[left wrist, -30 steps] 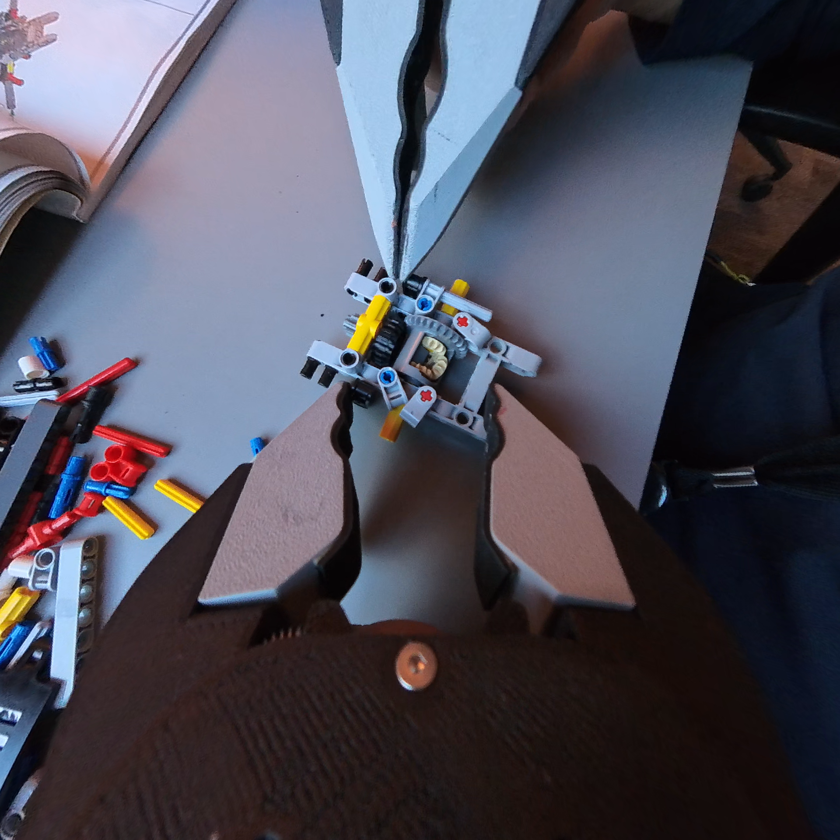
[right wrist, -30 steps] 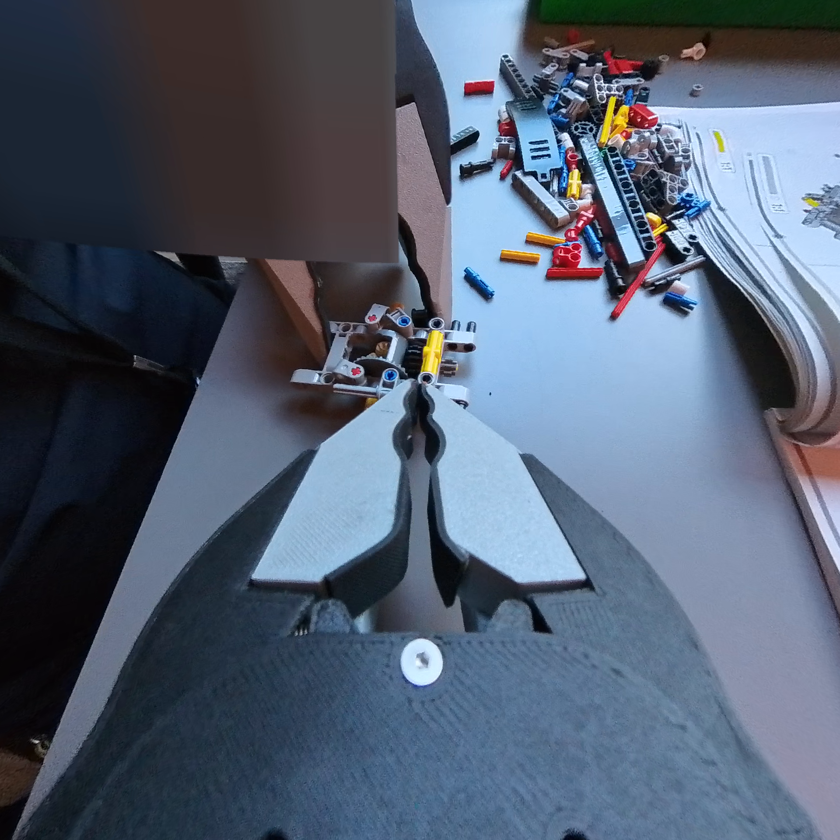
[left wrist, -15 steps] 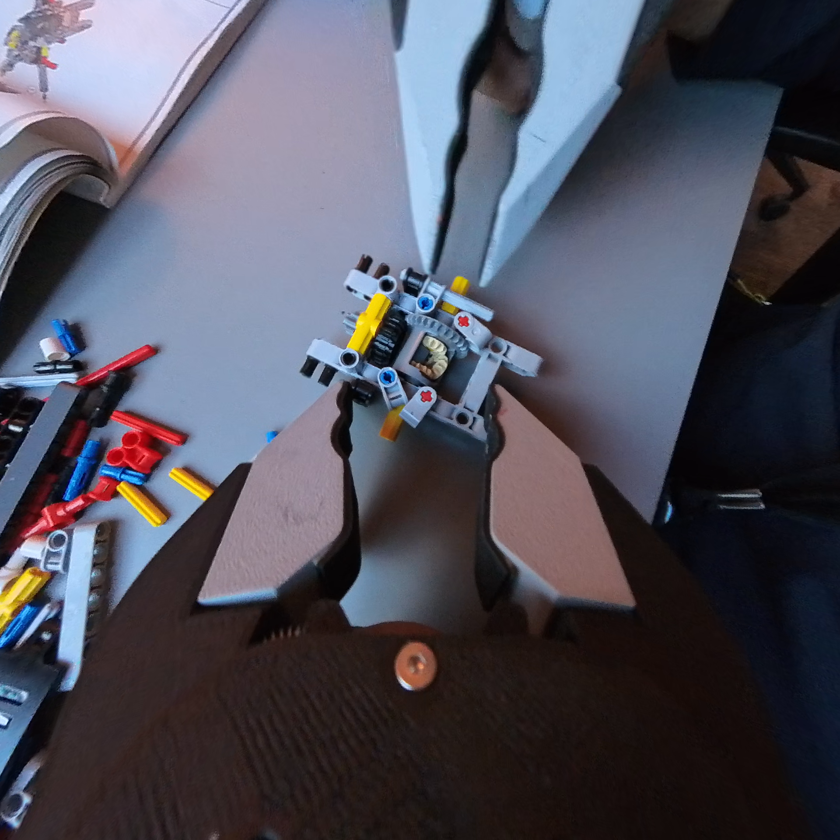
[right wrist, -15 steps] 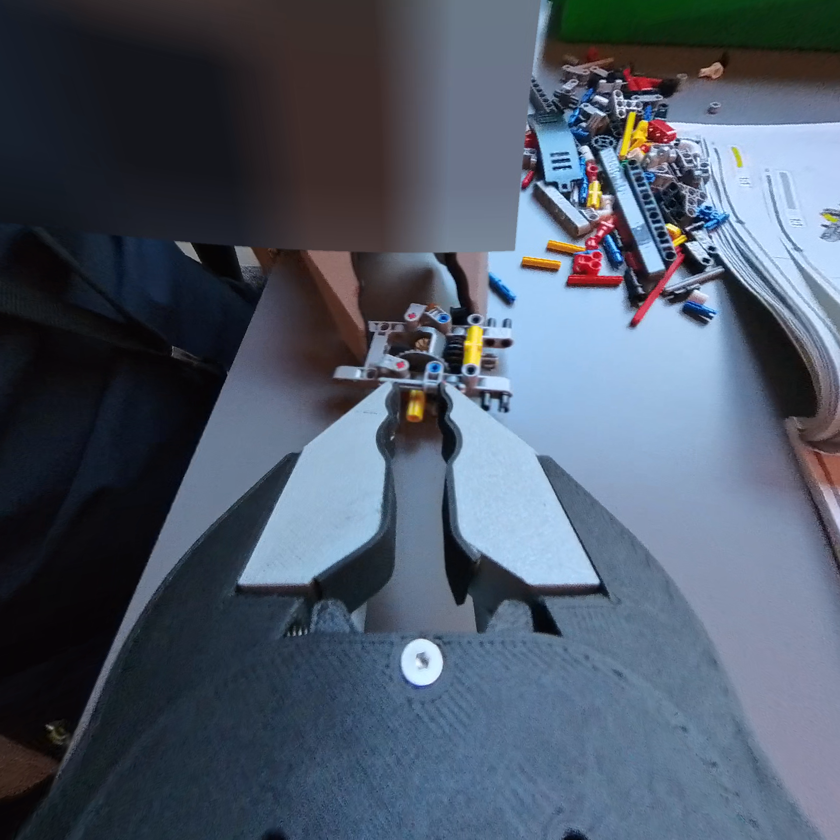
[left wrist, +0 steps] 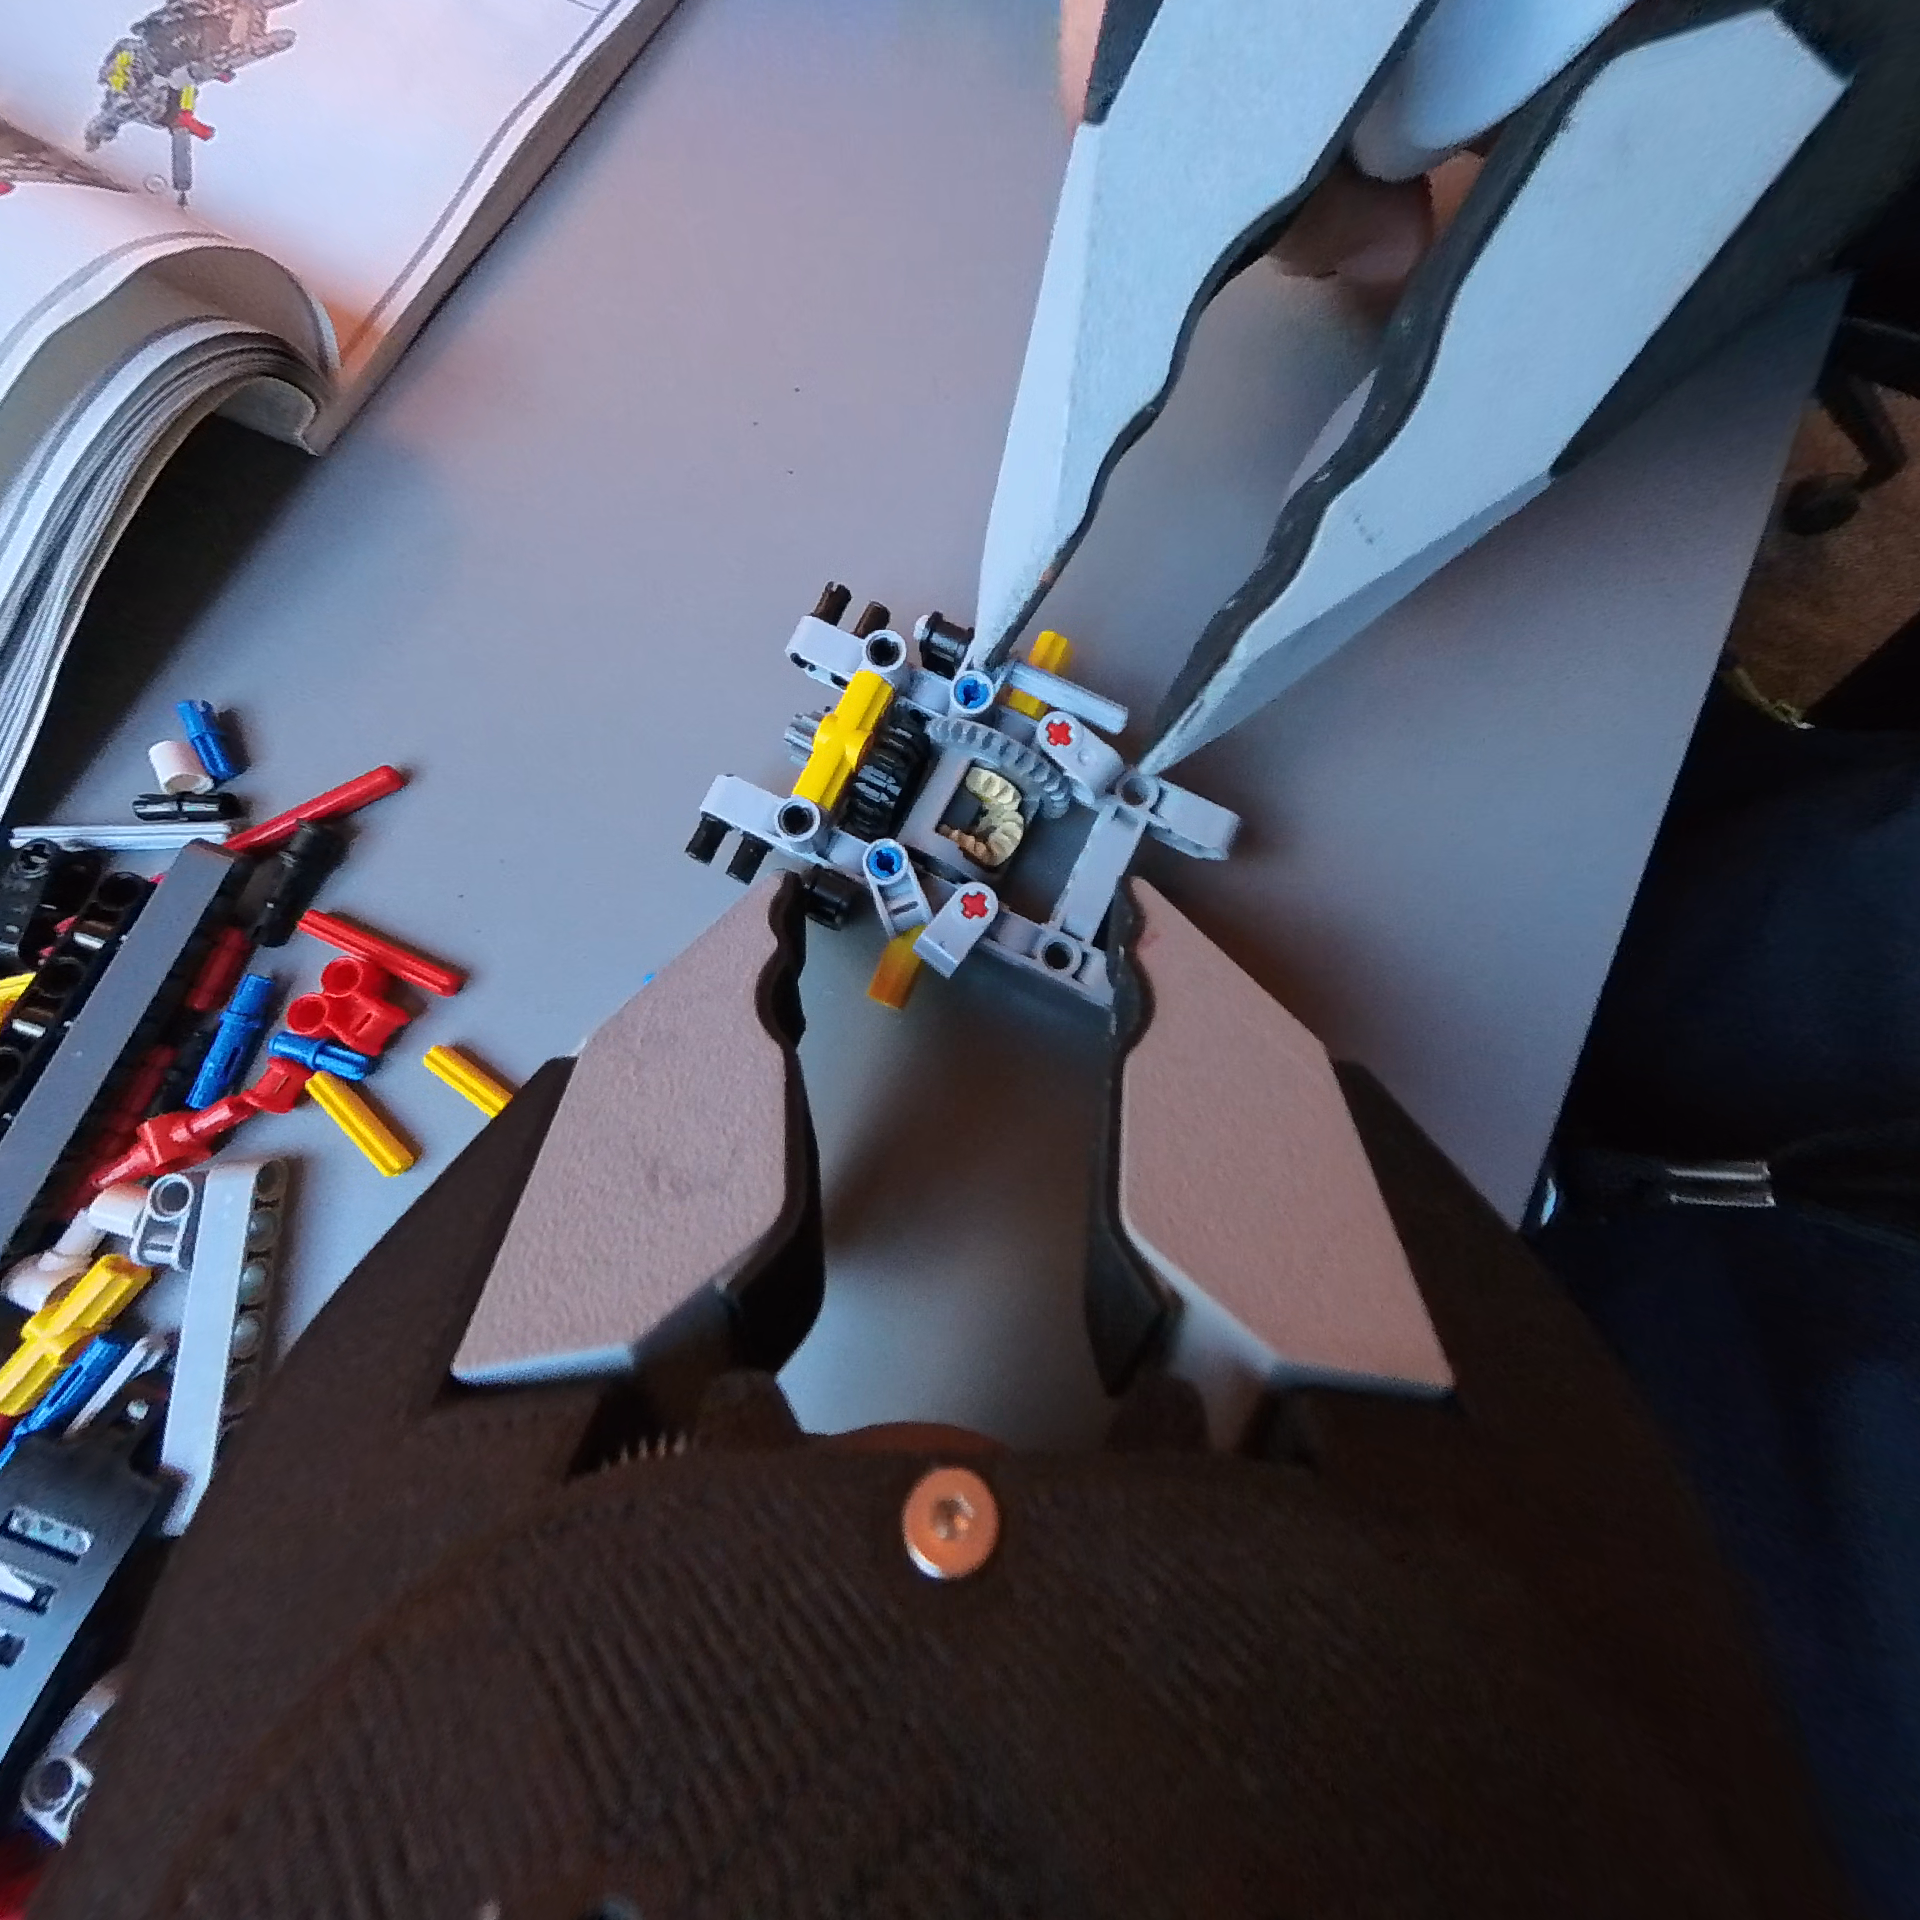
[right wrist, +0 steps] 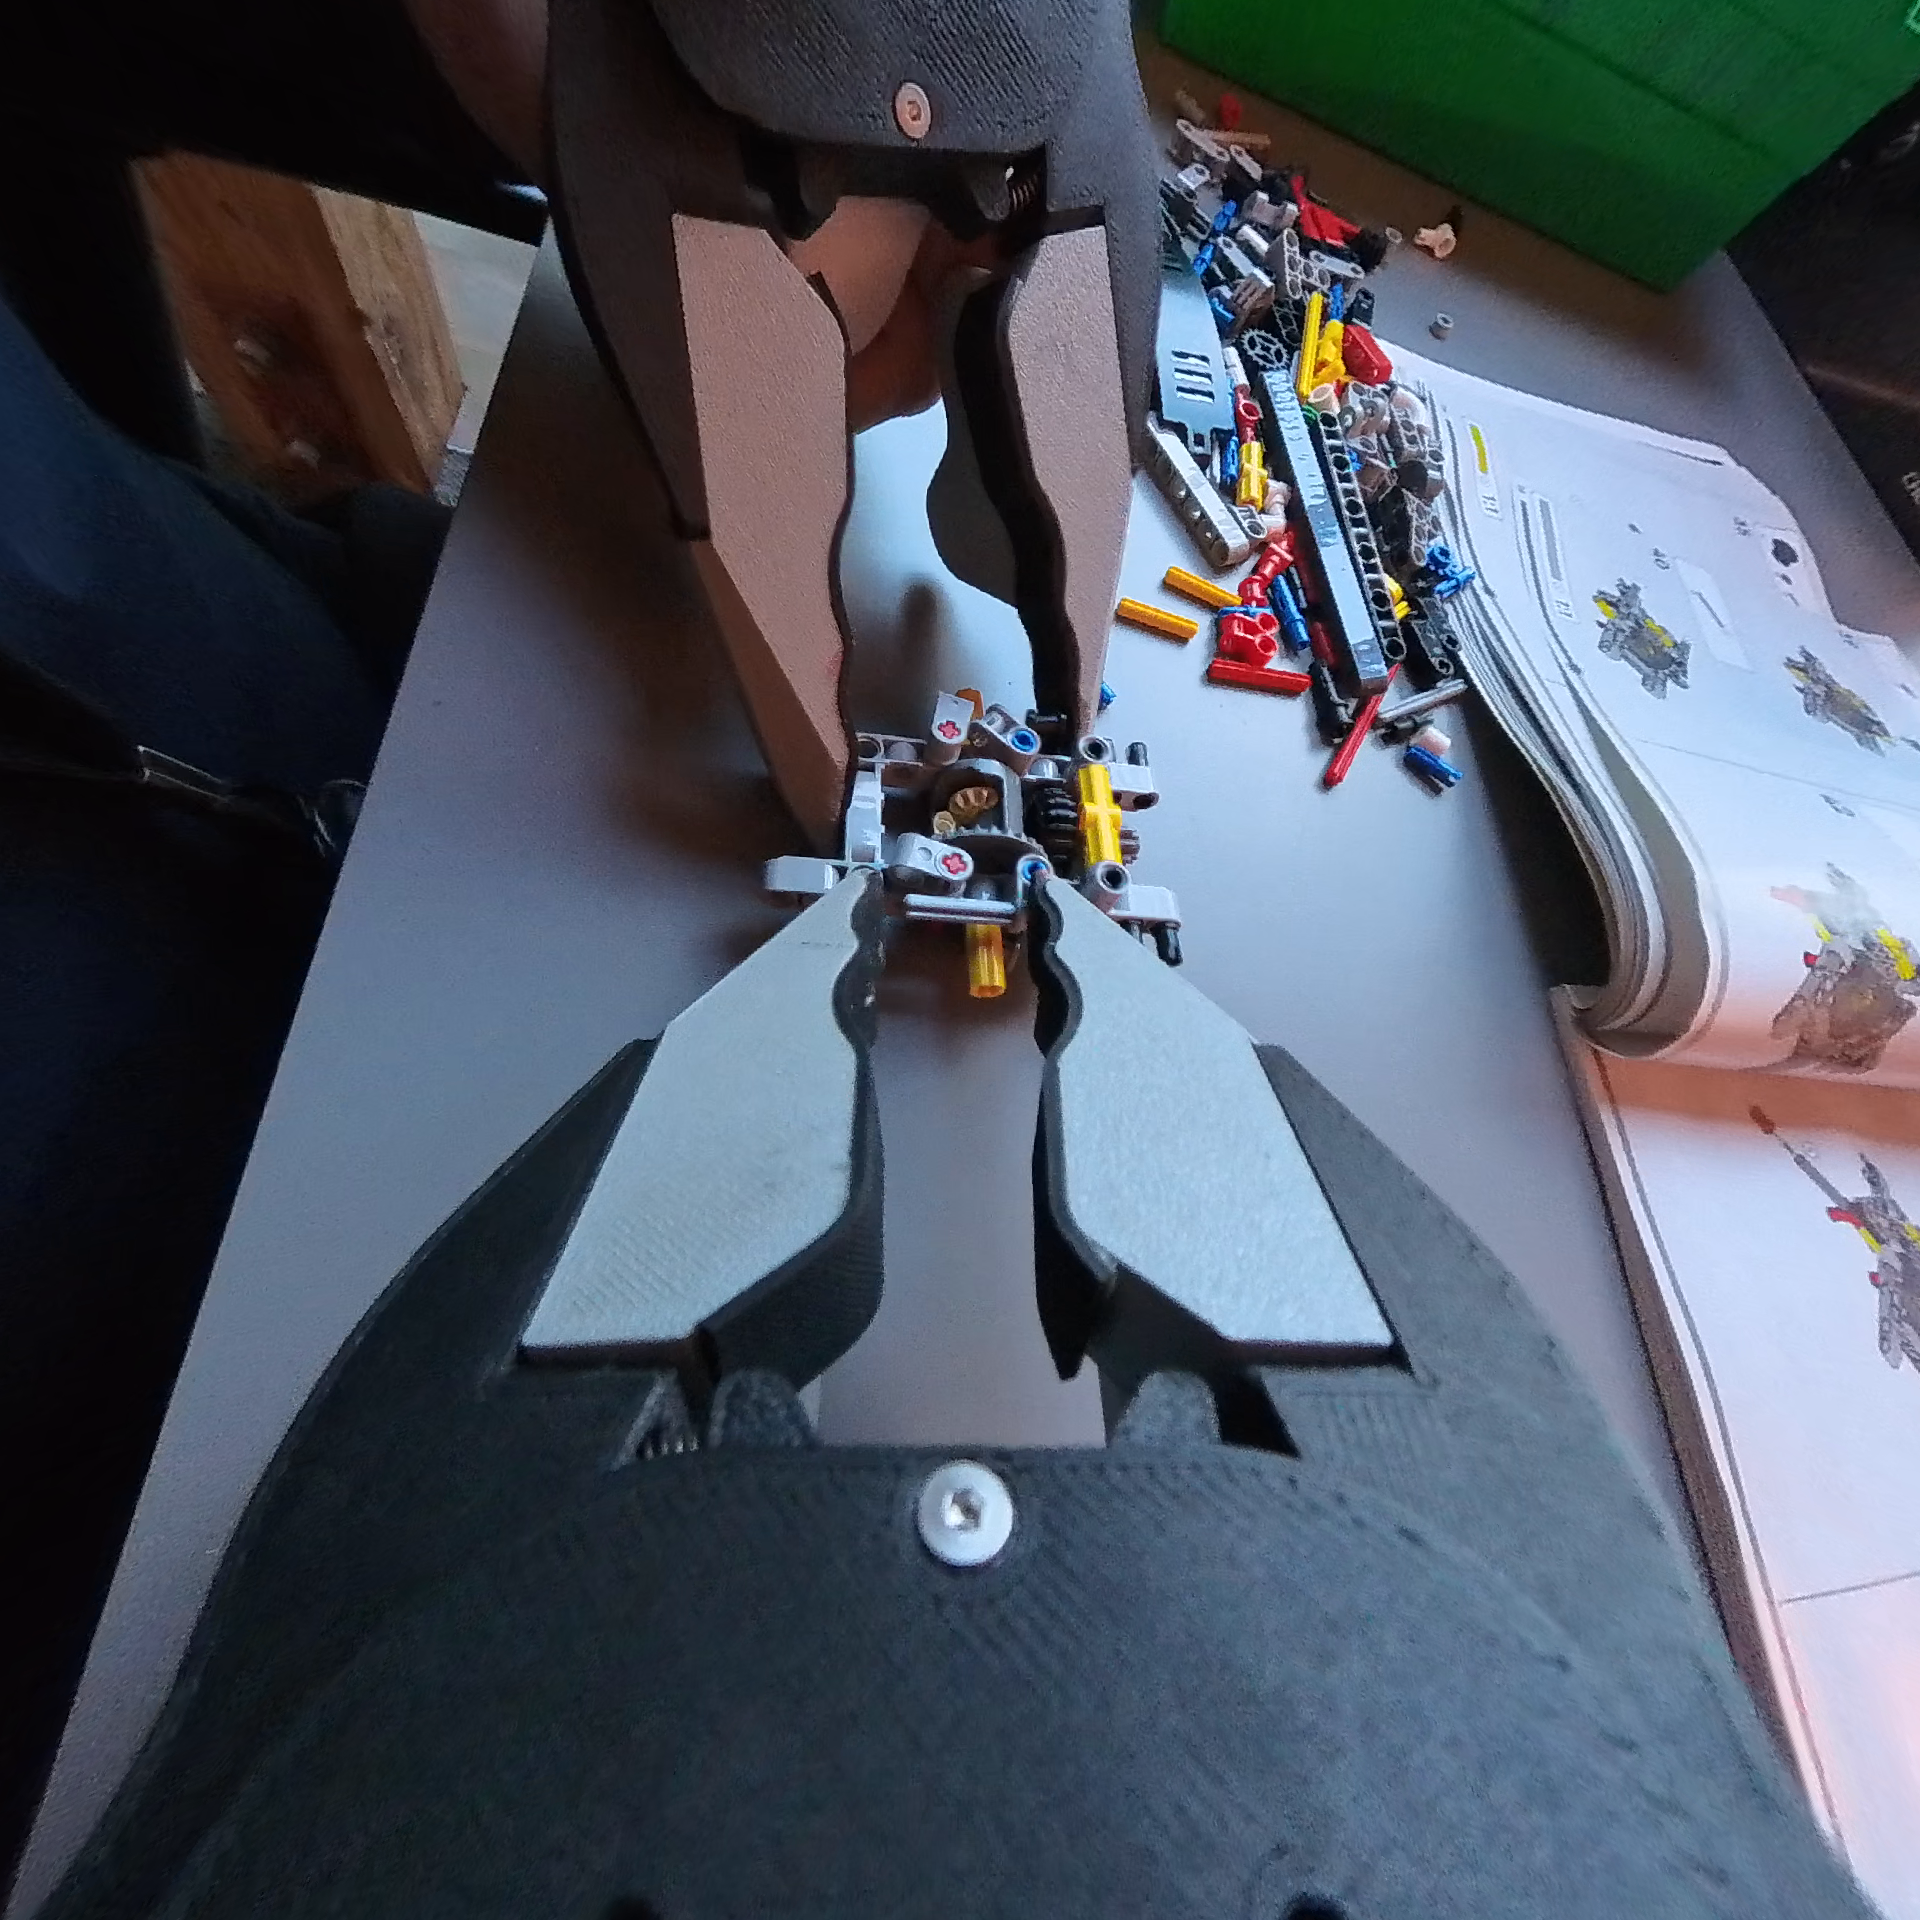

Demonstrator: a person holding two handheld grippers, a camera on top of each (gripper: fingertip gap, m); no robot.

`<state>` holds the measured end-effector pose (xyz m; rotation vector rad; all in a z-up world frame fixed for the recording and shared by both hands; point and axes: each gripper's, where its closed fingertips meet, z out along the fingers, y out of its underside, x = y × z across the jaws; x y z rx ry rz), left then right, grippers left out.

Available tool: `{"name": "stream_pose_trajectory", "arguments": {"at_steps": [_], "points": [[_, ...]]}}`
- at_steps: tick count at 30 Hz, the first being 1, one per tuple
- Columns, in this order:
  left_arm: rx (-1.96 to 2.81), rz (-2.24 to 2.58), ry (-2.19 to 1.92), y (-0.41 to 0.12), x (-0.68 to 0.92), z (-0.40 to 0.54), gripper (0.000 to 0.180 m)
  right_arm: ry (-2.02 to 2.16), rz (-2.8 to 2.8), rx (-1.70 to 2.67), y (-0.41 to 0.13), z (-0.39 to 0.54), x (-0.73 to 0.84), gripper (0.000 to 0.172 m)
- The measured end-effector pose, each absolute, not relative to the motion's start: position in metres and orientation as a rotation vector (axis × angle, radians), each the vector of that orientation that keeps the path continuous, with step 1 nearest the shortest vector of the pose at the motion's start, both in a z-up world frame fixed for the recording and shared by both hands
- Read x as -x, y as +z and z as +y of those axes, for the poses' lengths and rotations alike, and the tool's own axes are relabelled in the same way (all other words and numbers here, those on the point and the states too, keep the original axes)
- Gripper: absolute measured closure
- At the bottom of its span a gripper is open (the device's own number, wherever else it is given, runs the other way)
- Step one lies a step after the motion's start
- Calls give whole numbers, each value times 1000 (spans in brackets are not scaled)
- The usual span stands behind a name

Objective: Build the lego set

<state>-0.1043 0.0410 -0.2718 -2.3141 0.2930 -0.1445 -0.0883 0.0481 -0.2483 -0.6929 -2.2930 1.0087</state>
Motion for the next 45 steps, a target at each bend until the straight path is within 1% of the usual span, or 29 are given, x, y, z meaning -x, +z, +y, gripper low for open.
{"name": "stream_pose_trajectory", "arguments": {"at_steps": [2, 7, 12, 19, 36, 37, 38, 39, 41, 42, 43, 44, 45], "points": [[2314, 292, -140, -272, 105, 41, 123, 993, -2288, 698, -248, 49, 89, 148], [2313, 297, -129, -272, 104, 41, 123, 953, -2293, 694, -248, 51, 92, 144], [2312, 300, -121, -272, 104, 41, 123, 891, -2349, 649, -249, 51, 92, 146], [2319, 267, -122, -272, 106, 41, 123, 910, -2433, 744, -248, 53, 91, 146], [2318, 265, -89, -273, 104, 42, 123, 1189, -2290, 955, -246, 62, 95, 147], [2320, 230, -44, -273, 110, 43, 123, 1313, -2268, 921, -237, 43, 84, 172], [2310, 235, -19, -272, 112, 45, 123, 1444, -2235, 925, -227, 30, 78, 172], [2307, 238, -16, -272, 113, 46, 123, 1388, -2129, 933, -223, 35, 89, 171], [2310, 246, -39, -272, 111, 45, 123, 1129, -1733, 723, -186, 70, 108, 172], [2313, 243, -55, -272, 111, 45, 123, 1031, -1711, 648, -183, 77, 108, 172], [2317, 237, -70, -273, 111, 45, 123, 1026, -1764, 668, -190, 79, 107, 172], [2321, 231, -83, -273, 111, 45, 123, 1097, -1825, 752, -199, 78, 106, 159], [2322, 228, -93, -273, 111, 45, 123, 1191, -1870, 847, -205, 78, 105, 136]]}}
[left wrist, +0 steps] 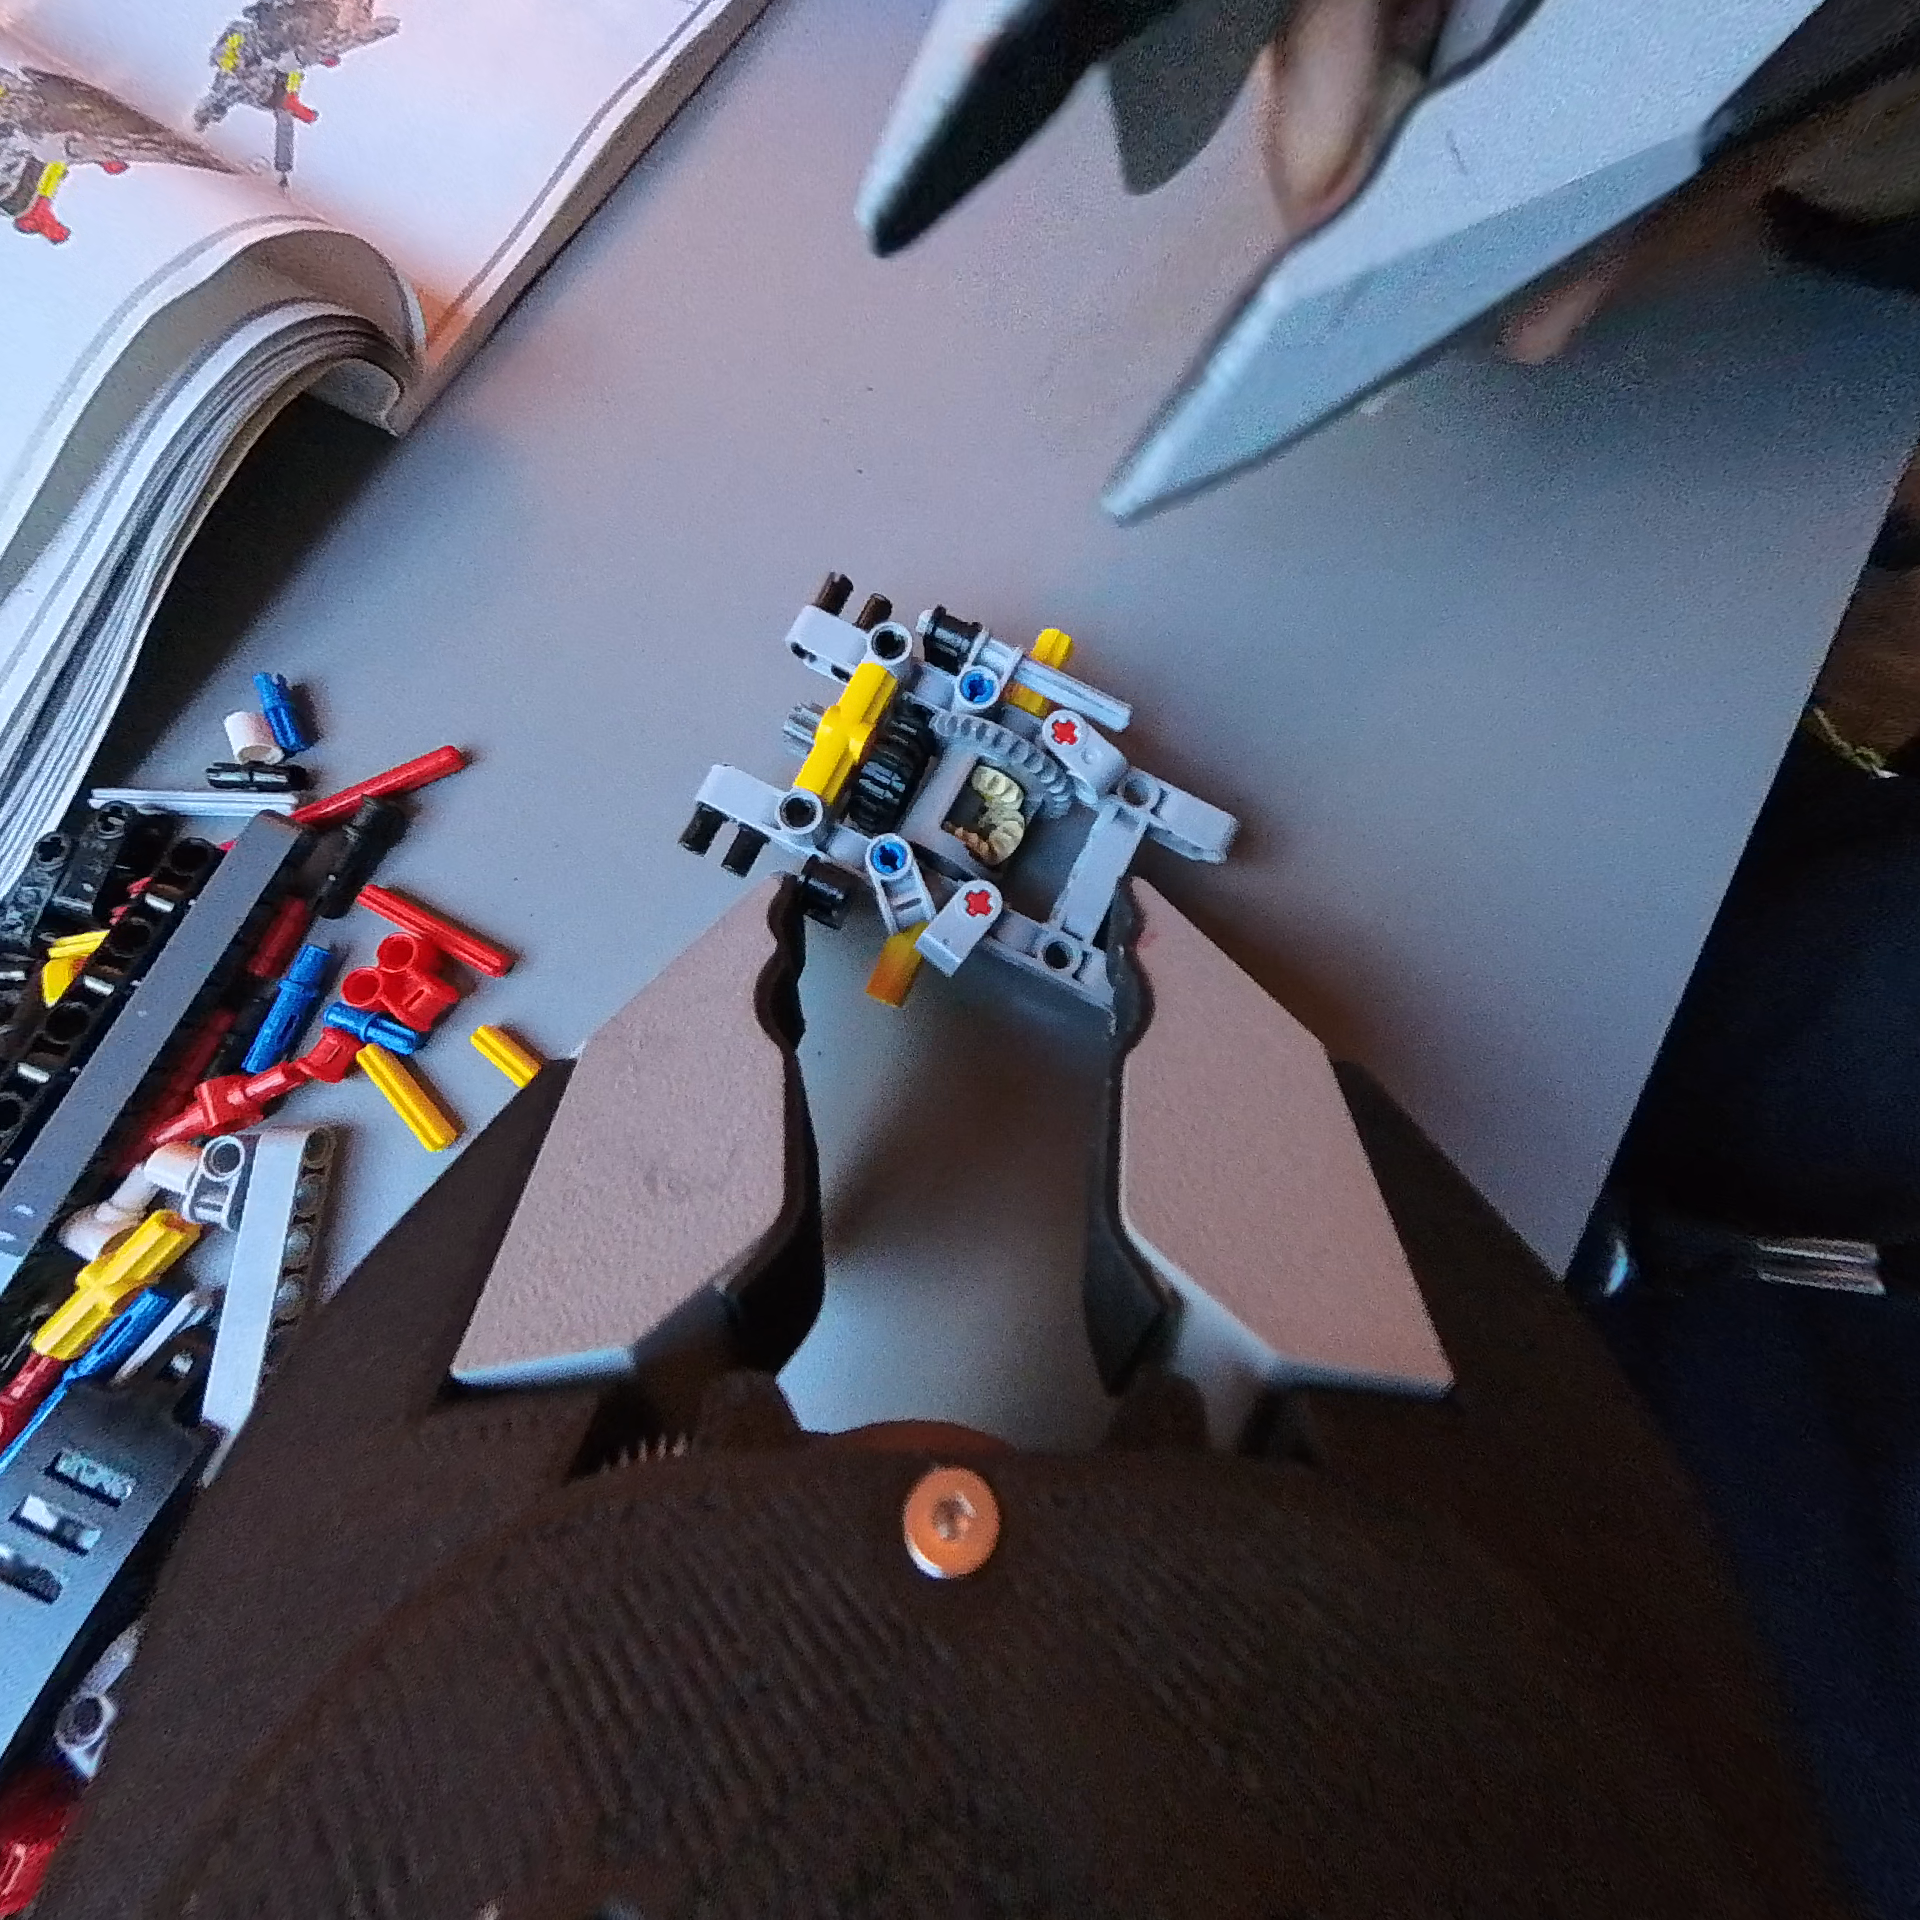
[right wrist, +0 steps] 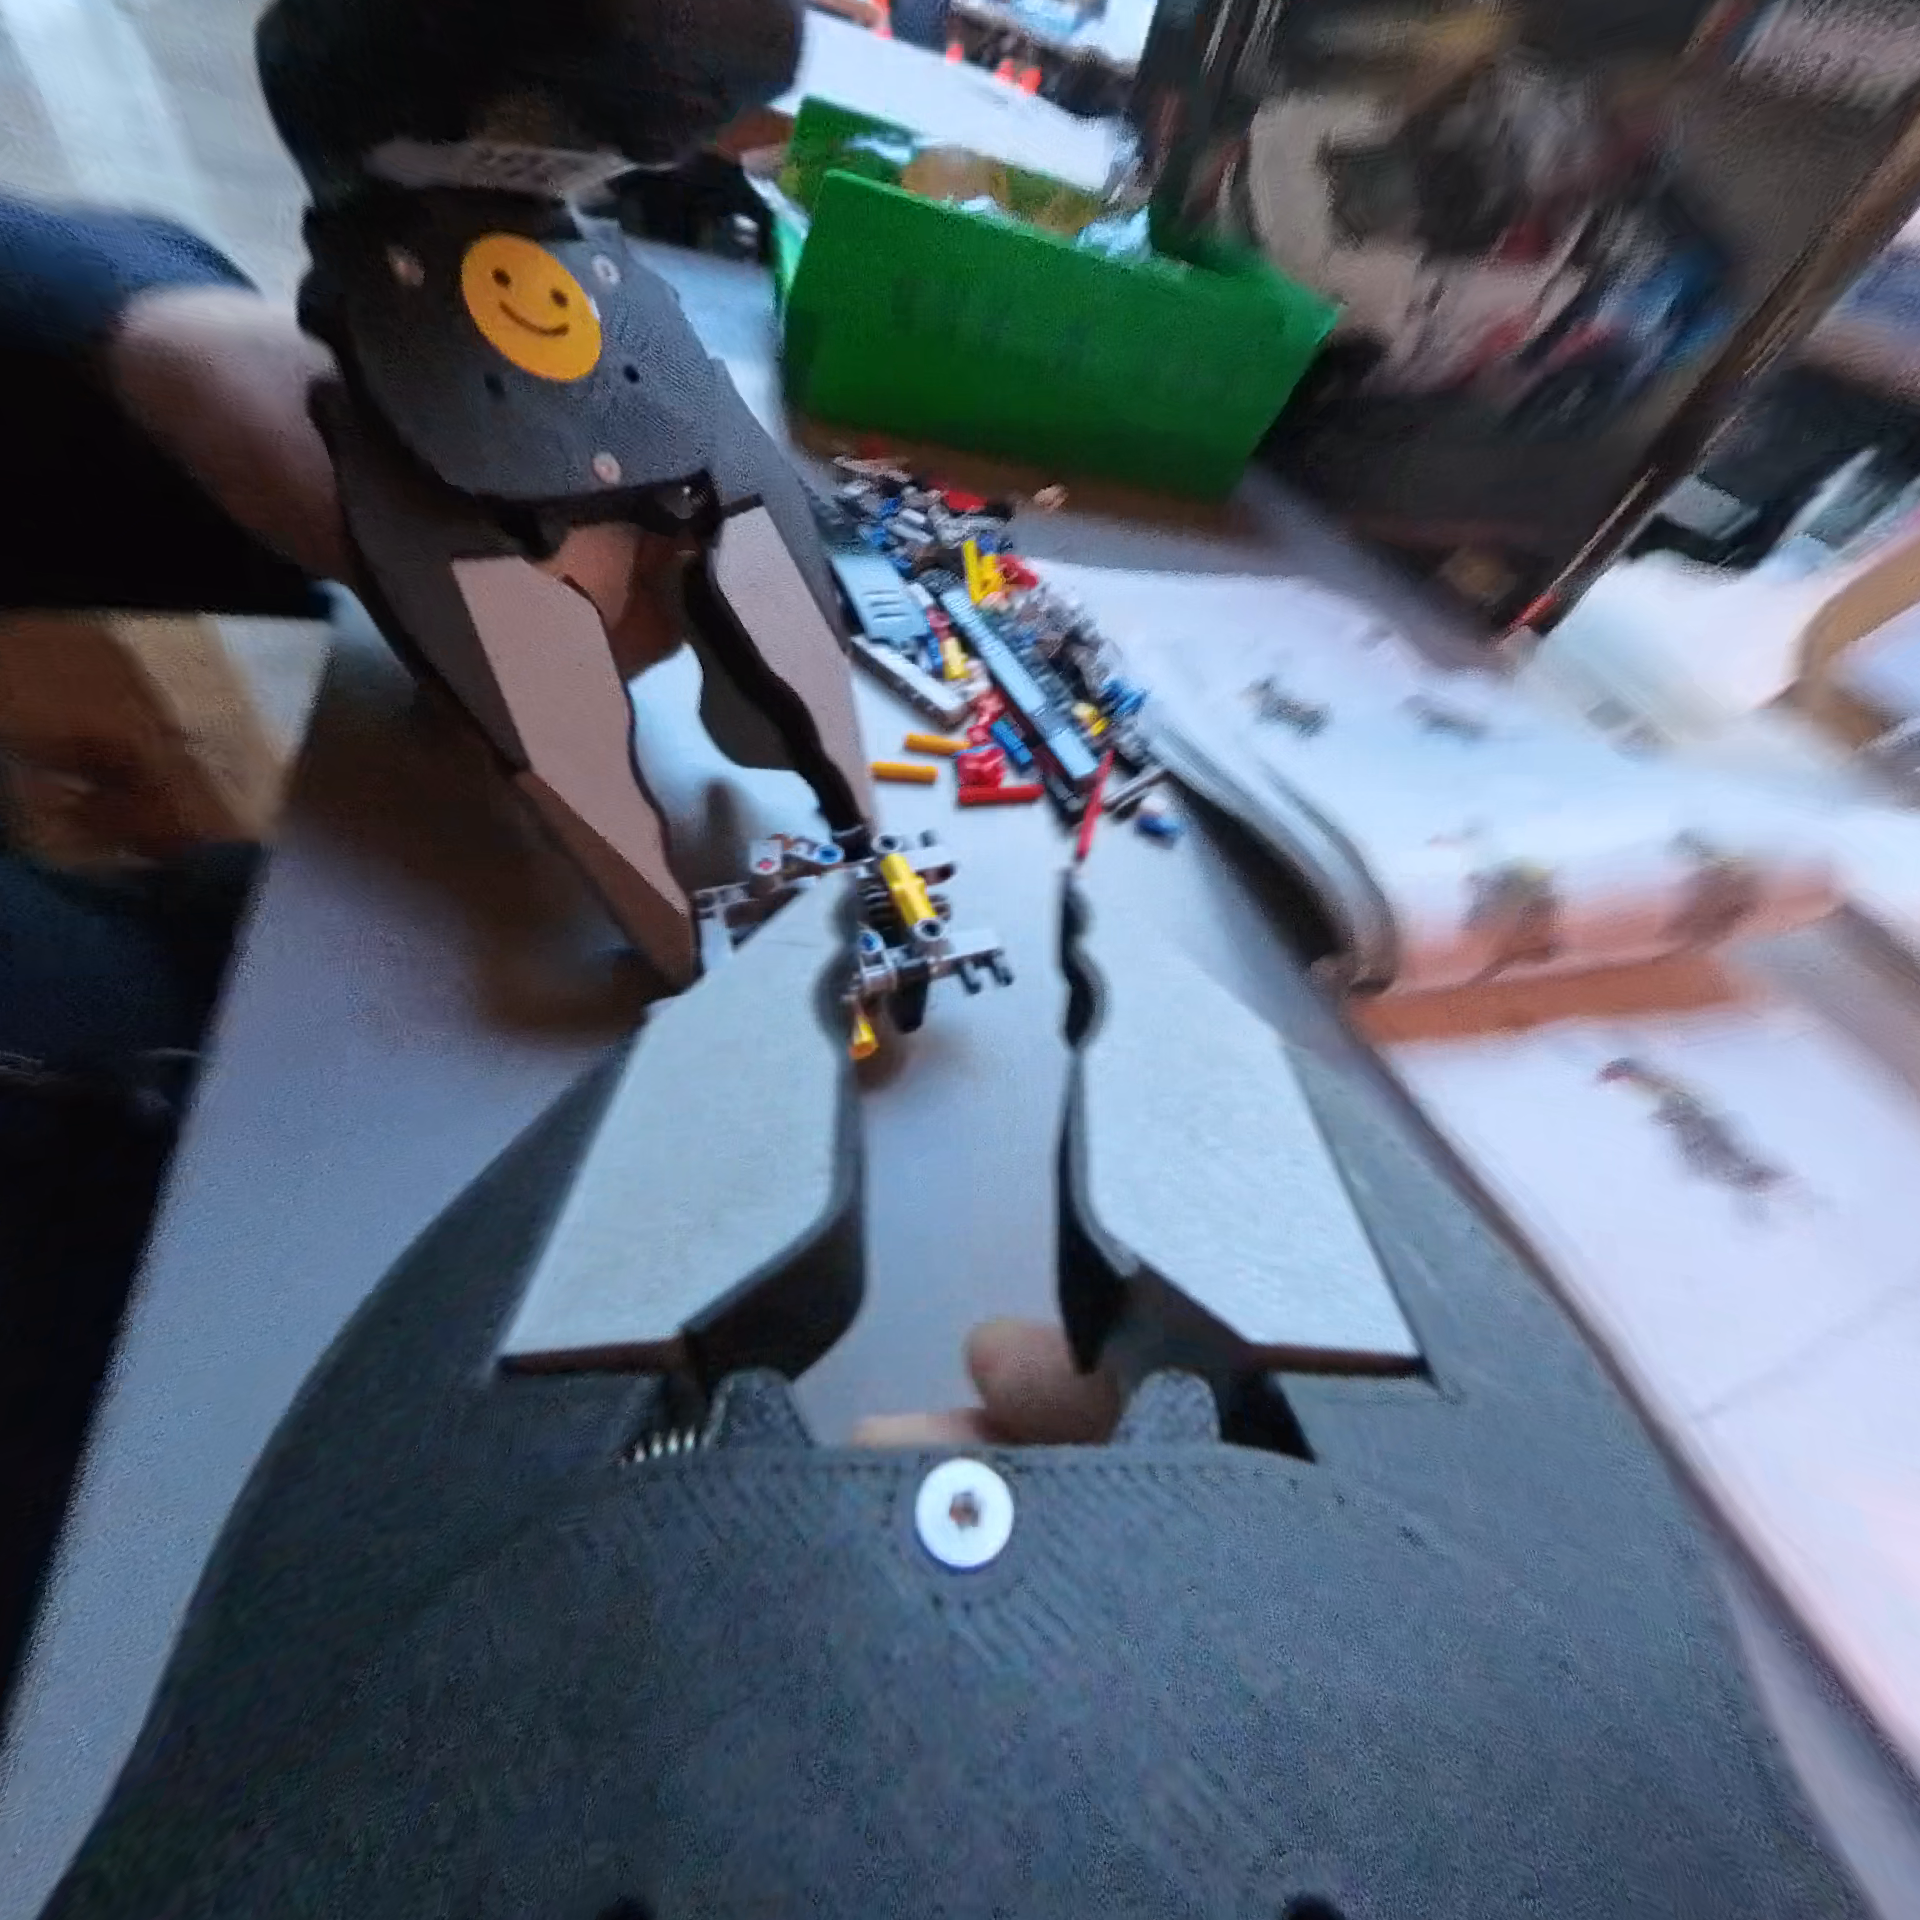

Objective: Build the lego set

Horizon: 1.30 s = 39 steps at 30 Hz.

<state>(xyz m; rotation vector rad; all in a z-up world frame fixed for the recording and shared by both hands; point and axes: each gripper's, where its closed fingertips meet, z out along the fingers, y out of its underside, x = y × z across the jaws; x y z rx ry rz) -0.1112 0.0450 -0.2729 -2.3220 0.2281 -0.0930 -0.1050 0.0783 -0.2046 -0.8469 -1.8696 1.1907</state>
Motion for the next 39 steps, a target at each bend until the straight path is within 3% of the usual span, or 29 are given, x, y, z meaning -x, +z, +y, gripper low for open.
{"name": "stream_pose_trajectory", "arguments": {"at_steps": [2, 3, 7, 9, 15, 17, 19, 24, 35, 39], "points": [[2322, 230, -92, -273, 111, 45, 123, 1293, -1901, 1000, -210, 86, 106, 105], [2322, 230, -94, -273, 111, 45, 123, 1326, -1889, 1054, -210, 91, 107, 102], [2322, 229, -98, -272, 112, 45, 123, 1424, -2040, 1248, -229, 94, 96, 119], [2322, 229, -98, -272, 112, 45, 123, 1403, -2100, 1352, -242, 96, 93, 100], [2322, 228, -98, -272, 112, 45, 123, 1283, -2074, 1349, -247, 96, 84, 110], [2322, 229, -97, -272, 112, 45, 123, 1215, -2100, 1385, -255, 97, 80, 99], [2322, 228, -97, -272, 113, 45, 123, 1194, -2082, 1272, -248, 93, 78, 115], [2322, 228, -103, -272, 112, 45, 123, 1035, -2148, 1022, -251, 66, 82, 135], [2321, 241, -109, -272, 113, 44, 123, 1004, -2205, 959, -256, 56, 90, 142], [2320, 246, -113, -272, 112, 44, 123, 1052, -2179, 908, -248, 59, 89, 152]]}}
